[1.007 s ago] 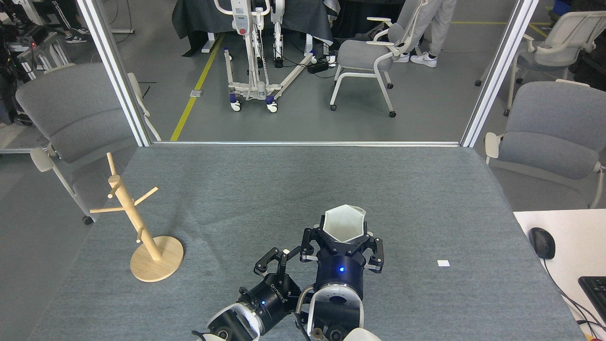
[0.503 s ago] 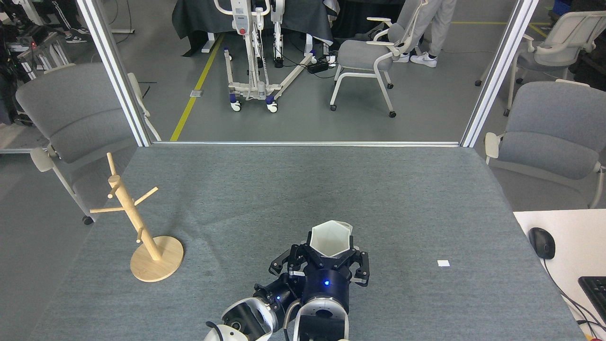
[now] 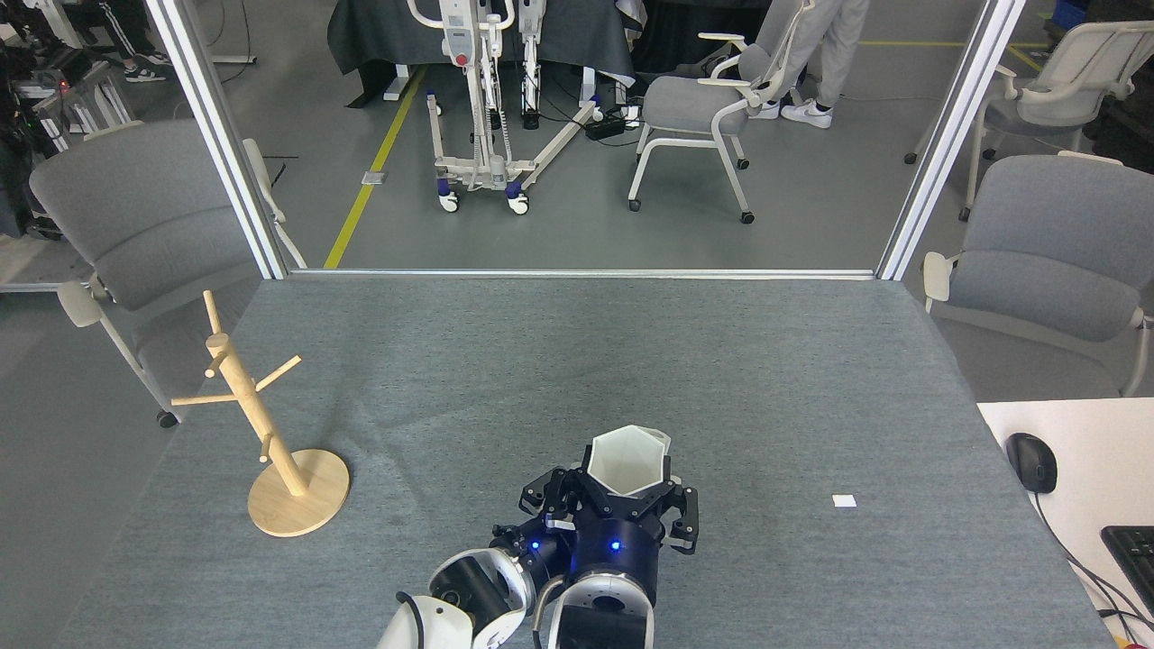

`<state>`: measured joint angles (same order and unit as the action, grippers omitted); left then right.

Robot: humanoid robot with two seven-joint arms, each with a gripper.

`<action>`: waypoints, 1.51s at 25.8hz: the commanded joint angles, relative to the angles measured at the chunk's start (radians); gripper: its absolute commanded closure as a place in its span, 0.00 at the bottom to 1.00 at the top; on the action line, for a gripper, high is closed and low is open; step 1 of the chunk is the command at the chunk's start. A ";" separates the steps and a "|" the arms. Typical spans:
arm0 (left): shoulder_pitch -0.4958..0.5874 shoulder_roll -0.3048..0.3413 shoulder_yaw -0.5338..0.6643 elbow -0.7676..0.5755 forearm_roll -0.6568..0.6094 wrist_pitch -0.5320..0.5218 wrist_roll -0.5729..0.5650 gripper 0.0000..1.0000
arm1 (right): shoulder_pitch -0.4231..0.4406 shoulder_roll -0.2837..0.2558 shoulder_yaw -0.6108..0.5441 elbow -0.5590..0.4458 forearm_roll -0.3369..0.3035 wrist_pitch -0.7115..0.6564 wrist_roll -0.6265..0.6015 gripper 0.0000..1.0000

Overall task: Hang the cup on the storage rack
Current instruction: 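Grasp the white cup with the left gripper beside the right gripper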

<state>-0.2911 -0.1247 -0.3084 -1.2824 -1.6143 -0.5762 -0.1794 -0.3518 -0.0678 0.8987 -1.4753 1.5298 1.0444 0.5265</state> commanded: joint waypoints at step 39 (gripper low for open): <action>0.009 0.011 0.045 -0.043 0.189 -0.073 -0.017 1.00 | 0.008 0.011 0.006 0.067 -0.019 -0.040 -0.356 0.08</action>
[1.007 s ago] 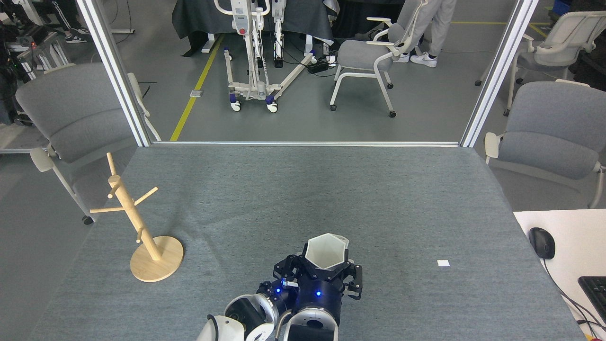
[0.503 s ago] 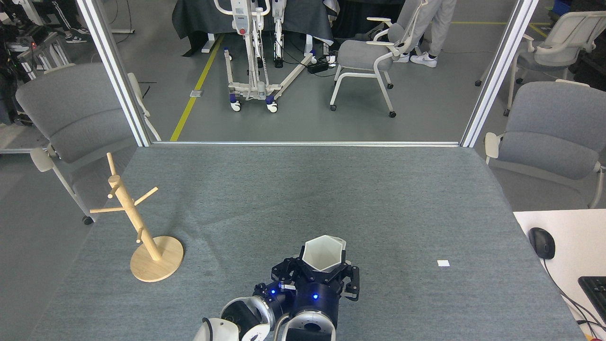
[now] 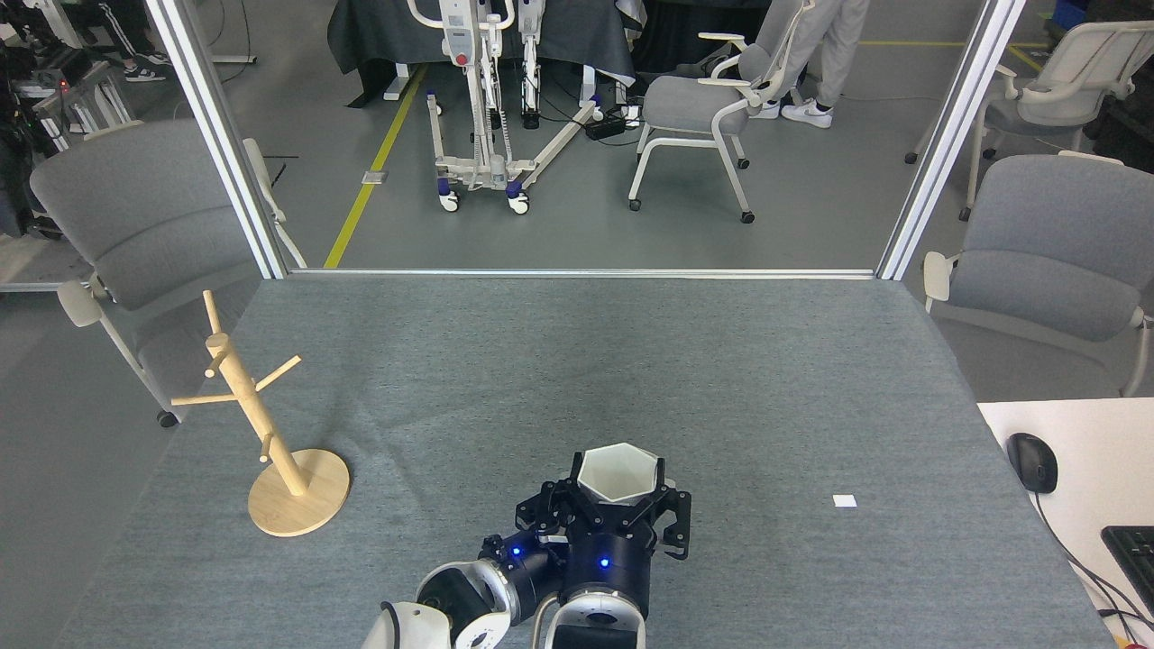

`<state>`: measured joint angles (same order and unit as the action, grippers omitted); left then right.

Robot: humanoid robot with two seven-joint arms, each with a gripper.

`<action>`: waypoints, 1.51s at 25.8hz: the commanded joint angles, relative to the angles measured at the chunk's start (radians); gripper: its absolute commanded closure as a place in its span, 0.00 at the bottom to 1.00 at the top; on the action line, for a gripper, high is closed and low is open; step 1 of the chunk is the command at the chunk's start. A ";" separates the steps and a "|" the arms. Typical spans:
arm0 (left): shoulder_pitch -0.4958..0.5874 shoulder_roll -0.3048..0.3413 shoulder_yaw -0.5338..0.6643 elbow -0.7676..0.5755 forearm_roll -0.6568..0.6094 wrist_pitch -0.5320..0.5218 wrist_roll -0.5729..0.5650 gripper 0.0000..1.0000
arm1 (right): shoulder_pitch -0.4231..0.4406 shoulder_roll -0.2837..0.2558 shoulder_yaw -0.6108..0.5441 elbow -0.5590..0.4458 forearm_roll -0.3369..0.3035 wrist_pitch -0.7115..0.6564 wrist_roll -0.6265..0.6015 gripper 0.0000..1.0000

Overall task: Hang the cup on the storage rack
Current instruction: 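Grasp the white cup with the left gripper beside the right gripper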

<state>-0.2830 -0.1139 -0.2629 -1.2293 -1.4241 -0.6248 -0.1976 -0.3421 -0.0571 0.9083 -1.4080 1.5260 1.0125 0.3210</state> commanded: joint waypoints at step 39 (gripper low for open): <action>0.051 0.008 0.027 -0.042 -0.010 -0.019 0.006 1.00 | 0.003 0.013 -0.057 -0.008 -0.170 -0.094 -0.470 0.01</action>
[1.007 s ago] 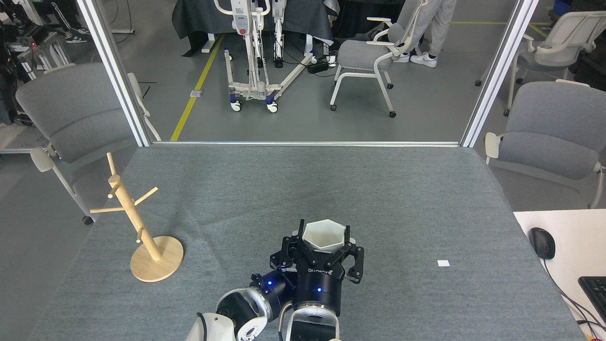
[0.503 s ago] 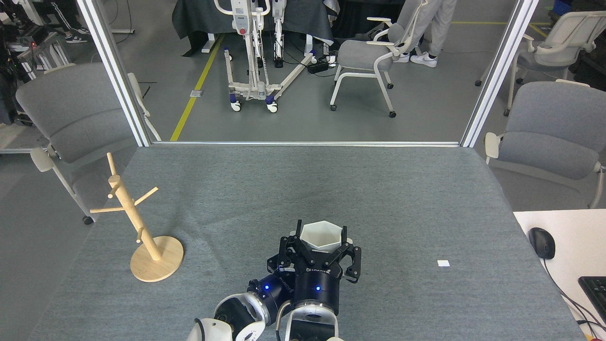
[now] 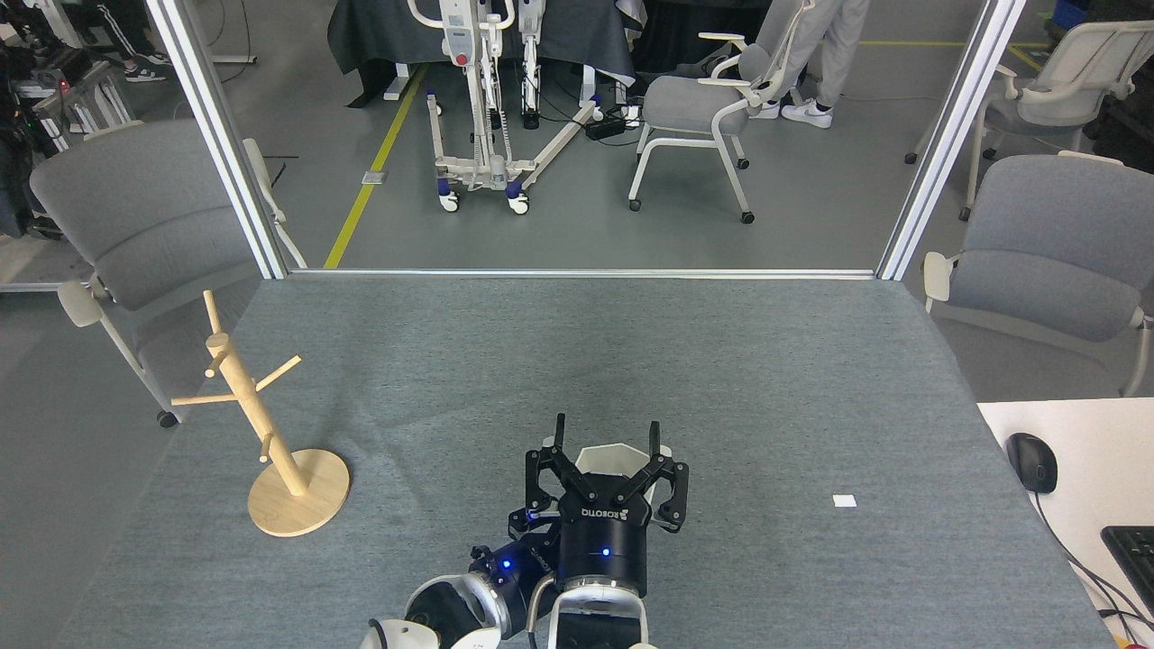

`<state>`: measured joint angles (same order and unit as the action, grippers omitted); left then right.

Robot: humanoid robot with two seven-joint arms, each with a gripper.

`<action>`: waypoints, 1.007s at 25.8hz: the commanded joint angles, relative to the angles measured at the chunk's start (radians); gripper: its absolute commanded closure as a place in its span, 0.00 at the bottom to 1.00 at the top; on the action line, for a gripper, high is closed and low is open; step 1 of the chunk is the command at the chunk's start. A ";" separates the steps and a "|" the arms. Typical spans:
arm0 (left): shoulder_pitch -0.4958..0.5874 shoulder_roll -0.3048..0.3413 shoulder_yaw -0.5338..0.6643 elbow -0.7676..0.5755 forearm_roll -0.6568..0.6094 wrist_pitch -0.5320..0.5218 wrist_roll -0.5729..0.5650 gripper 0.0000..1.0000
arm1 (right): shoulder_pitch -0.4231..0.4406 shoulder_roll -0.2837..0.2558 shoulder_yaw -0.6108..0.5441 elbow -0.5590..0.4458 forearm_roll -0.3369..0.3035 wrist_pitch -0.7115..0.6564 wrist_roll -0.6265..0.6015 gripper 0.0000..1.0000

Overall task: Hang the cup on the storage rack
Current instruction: 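Grasp the white cup with the left gripper beside the right gripper, then release the cup from the right gripper and carry it leftward with left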

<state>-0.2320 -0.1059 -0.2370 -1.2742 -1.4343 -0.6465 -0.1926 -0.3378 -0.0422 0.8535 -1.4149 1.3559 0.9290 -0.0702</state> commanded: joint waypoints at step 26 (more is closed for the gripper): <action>0.448 0.160 0.459 -0.455 0.000 -0.013 0.061 1.00 | 0.258 -0.220 -0.935 0.028 -0.070 -0.995 -0.088 0.00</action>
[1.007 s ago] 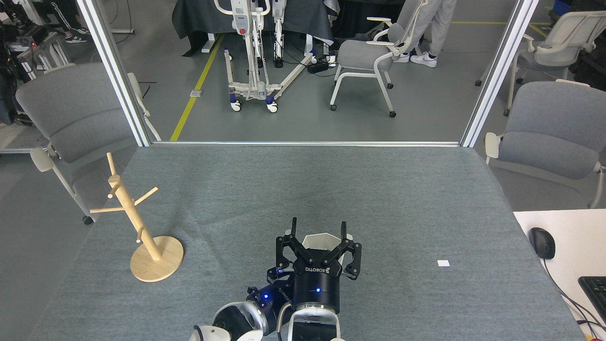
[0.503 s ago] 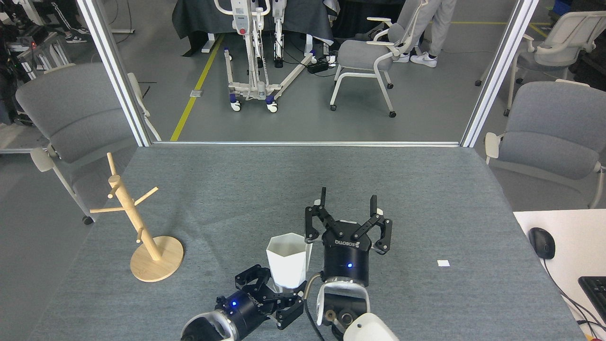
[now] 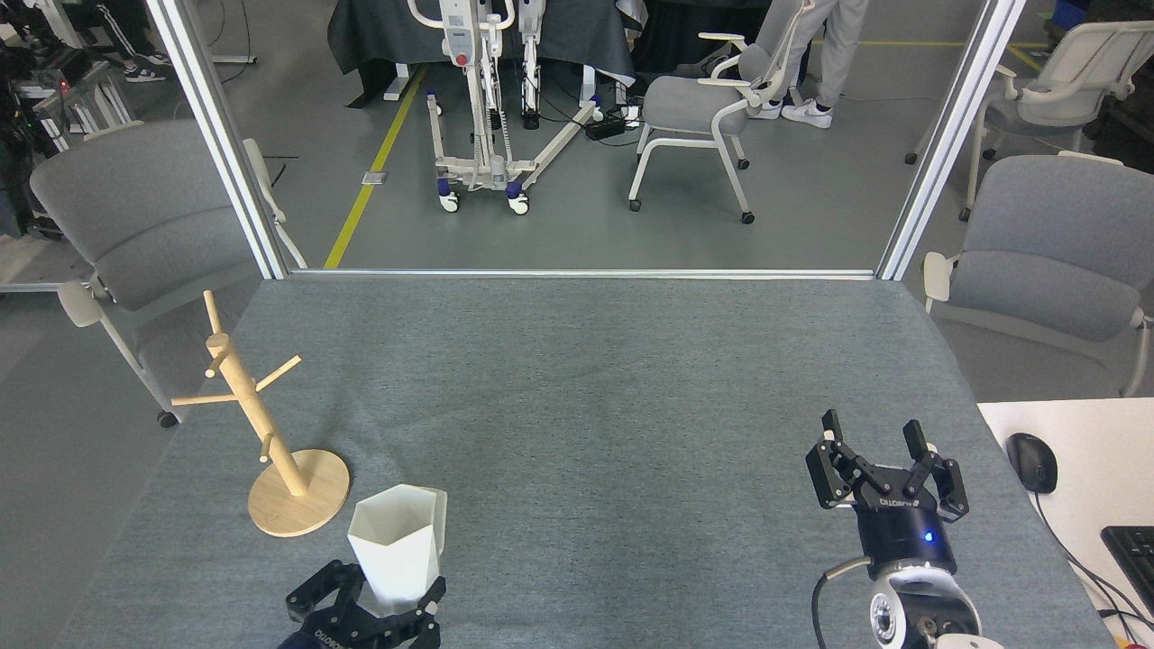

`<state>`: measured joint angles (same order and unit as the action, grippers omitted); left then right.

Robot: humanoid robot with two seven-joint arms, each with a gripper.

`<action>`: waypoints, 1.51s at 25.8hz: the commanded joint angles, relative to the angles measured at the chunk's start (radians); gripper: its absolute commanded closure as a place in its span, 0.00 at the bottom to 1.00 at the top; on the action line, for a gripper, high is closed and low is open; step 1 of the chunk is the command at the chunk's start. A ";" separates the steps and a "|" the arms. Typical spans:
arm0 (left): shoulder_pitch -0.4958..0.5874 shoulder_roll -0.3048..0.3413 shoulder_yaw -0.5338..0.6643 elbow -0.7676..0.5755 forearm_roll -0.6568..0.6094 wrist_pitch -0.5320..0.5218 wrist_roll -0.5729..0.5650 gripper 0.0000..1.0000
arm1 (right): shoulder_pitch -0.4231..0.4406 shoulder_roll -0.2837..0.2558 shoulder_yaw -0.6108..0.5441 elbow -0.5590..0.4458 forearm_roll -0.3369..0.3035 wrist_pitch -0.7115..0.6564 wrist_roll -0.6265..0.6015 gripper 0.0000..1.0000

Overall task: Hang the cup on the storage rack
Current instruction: 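Release the cup from the right gripper and carry it leftward with left, then move the cup onto a peg of the wooden stand with left gripper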

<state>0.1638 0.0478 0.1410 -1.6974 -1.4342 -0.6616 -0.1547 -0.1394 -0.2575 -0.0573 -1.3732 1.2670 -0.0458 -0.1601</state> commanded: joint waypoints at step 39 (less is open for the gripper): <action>-0.253 0.079 0.273 0.082 -0.522 0.313 0.073 1.00 | 0.027 0.003 -0.019 -0.014 0.009 0.034 0.004 0.00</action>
<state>-0.0886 0.1305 0.4344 -1.6199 -1.9435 -0.3510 -0.0803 -0.1126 -0.2513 -0.0775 -1.3947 1.2762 -0.0113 -0.1551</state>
